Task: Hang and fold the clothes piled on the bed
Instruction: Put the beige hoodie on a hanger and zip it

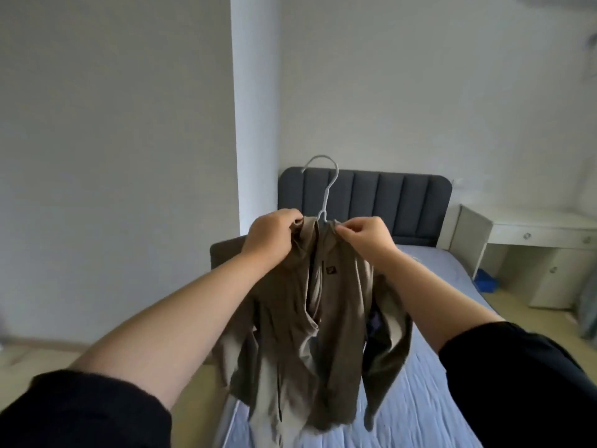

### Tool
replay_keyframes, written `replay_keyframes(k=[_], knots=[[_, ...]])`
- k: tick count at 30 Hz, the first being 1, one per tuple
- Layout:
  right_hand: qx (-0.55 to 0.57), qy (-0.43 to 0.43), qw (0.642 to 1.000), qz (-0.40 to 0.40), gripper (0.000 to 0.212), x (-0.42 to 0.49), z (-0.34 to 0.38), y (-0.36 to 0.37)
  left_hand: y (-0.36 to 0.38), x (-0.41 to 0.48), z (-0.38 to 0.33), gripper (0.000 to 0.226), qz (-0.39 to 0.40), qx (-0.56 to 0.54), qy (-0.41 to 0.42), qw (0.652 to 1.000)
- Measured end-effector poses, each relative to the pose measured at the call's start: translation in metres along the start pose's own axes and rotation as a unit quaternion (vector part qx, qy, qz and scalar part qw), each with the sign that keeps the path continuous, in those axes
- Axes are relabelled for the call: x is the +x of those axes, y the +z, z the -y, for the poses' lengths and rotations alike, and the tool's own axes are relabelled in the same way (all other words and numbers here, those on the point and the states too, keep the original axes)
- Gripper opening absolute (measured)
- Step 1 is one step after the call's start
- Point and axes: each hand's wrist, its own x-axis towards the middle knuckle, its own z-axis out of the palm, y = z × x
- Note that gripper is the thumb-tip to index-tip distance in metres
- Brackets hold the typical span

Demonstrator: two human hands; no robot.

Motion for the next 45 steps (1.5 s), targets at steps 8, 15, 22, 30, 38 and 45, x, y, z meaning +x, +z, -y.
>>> replay_keyframes(k=[8, 15, 22, 30, 38, 45], knots=[[0.005, 0.016, 0.992, -0.127, 0.014, 0.001, 0.045, -0.037, -0.079, 0.021, 0.009, 0.022, 0.043, 0.037, -0.067, 0.996], [0.062, 0.01, 0.99, -0.124, 0.022, -0.039, 0.048, -0.04, -0.098, 0.008, -0.011, 0.031, 0.193, 0.059, -0.071, 0.977], [0.137, 0.051, 0.983, -0.115, 0.011, -0.045, 0.047, -0.064, -0.088, -0.007, -0.034, 0.038, 0.048, 0.055, -0.093, 0.993], [-0.066, 0.043, 0.977, -0.199, 0.025, -0.046, 0.028, -0.079, -0.097, -0.009, -0.019, 0.022, -0.068, 0.066, -0.141, 0.985], [-0.233, 0.044, 0.971, 0.0, 0.034, -0.038, 0.034, -0.078, -0.084, -0.023, -0.017, 0.022, -0.062, 0.032, -0.12, 0.99], [-0.002, 0.3, 0.902, 0.31, 0.048, -0.043, 0.033, -0.088, -0.085, -0.038, -0.011, 0.022, -0.031, 0.016, -0.08, 0.996]])
